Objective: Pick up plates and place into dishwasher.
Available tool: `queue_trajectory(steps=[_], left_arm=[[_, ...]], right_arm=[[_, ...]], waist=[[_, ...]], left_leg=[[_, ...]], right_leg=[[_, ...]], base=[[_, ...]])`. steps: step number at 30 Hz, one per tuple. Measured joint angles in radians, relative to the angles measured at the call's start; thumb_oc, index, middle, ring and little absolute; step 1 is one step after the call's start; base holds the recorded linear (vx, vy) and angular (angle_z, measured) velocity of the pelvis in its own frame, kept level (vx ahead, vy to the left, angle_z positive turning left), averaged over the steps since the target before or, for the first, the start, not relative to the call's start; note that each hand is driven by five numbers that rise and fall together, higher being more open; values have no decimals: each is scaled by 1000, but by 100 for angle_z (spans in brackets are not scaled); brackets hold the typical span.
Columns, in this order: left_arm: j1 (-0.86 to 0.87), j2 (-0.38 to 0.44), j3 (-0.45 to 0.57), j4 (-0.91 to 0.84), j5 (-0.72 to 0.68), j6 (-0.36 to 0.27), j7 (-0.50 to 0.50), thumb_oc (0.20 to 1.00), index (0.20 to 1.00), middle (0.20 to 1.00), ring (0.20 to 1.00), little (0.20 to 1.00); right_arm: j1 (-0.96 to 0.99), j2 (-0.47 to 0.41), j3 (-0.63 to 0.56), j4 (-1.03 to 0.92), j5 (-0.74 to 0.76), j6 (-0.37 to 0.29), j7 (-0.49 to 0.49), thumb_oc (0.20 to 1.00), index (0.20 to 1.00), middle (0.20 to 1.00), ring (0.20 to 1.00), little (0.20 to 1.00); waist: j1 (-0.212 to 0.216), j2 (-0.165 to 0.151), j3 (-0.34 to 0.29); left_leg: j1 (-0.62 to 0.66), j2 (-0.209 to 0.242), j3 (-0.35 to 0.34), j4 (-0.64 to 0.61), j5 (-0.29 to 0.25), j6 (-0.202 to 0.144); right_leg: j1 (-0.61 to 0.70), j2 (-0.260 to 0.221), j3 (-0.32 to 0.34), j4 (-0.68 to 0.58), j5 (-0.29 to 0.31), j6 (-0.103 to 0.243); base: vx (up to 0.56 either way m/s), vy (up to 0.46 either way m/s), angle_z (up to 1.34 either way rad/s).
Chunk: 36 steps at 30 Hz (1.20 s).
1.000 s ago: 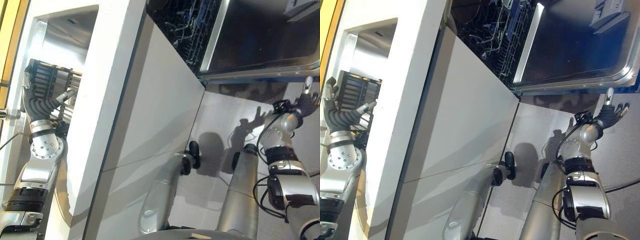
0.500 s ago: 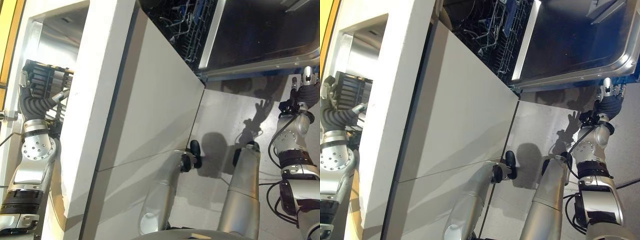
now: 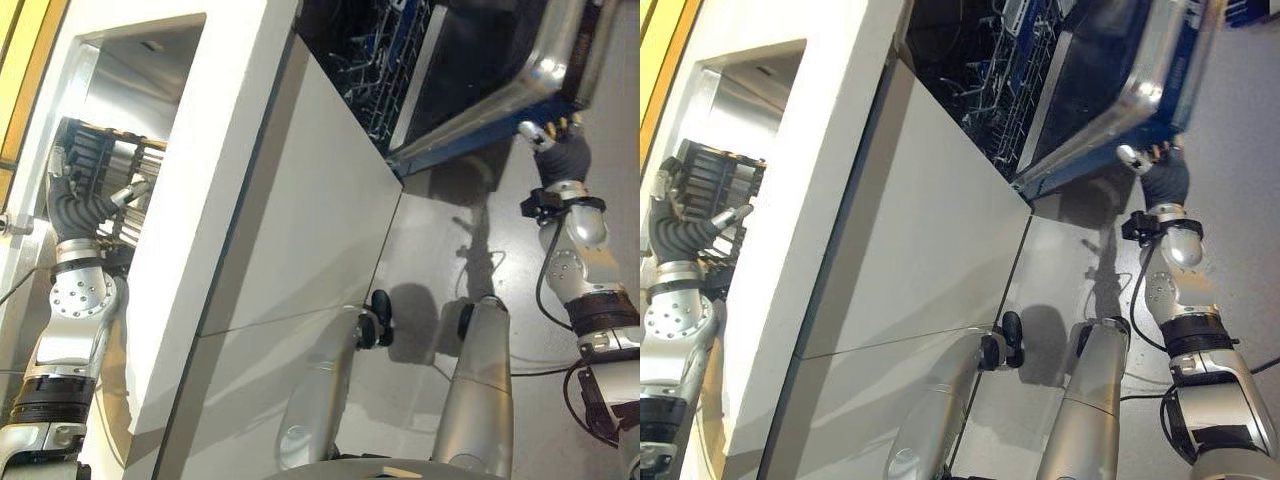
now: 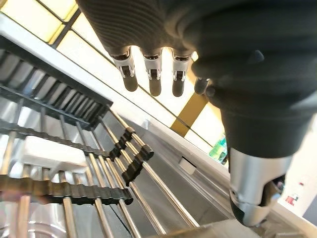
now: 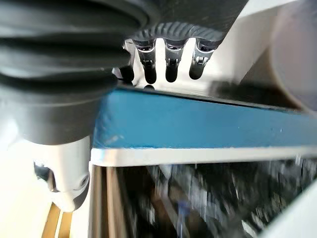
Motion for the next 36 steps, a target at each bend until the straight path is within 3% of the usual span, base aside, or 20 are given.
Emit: queue_trajectory(steps=[8,16,22,25,29,32,36], left_arm=[[8,-79,-81,-25,-19,-14,-37,1000,1000,1000,1000,1000],[17,-107,-103,-38,-45,-14,-84,1000,1000,1000,1000,1000],[8,-103,-101,-38,-35,-13,-118,1000,1000,1000,1000,1000],[7,-99,-101,-39,-6,-7,-138,1000,1000,1000,1000,1000],[10,-98,-100,-40,-1,9,-156,1000,1000,1000,1000,1000],[11,-114,-98,-40,34,24,-156,1000,1000,1000,1000,1000],[43,-156,-75,-44,34,29,-156,1000,1000,1000,1000,1000]], right_arm=[[-117,44,68,-189,-138,-15,111,1000,1000,1000,1000,1000],[-178,82,66,-227,-156,-39,123,1000,1000,1000,1000,1000],[-131,169,73,-270,-189,-64,71,1000,1000,1000,1000,1000],[-78,213,73,-303,-221,-80,27,1000,1000,1000,1000,1000],[23,280,70,-326,-296,-76,-89,1000,1000,1000,1000,1000],[146,299,69,-434,-345,-62,-140,1000,1000,1000,1000,1000],[246,305,70,-562,-352,-37,-122,1000,1000,1000,1000,1000]], waist=[[39,-24,18],[96,-57,41],[139,-126,23],[162,-174,-3],[160,-219,-34],[154,-230,-48],[125,-246,-89]], left_leg=[[198,-1,-63,-116,10,-8],[343,5,-140,-247,59,-22],[429,37,-178,-342,90,-35],[469,55,-180,-376,90,-36],[530,67,-177,-426,91,-35],[569,73,-170,-459,92,-32],[618,81,-141,-507,95,-28]], right_leg=[[248,-3,-94,-132,-2,4],[468,-5,-235,-256,-5,4],[617,40,-314,-386,4,2],[682,70,-327,-464,22,3],[766,99,-336,-580,57,12],[813,114,-331,-652,86,17],[862,130,-305,-736,125,23]], base=[[91,50,14],[89,-108,40],[61,-197,37],[34,-125,14],[25,-63,-2],[50,7,-14],[78,58,-25]])
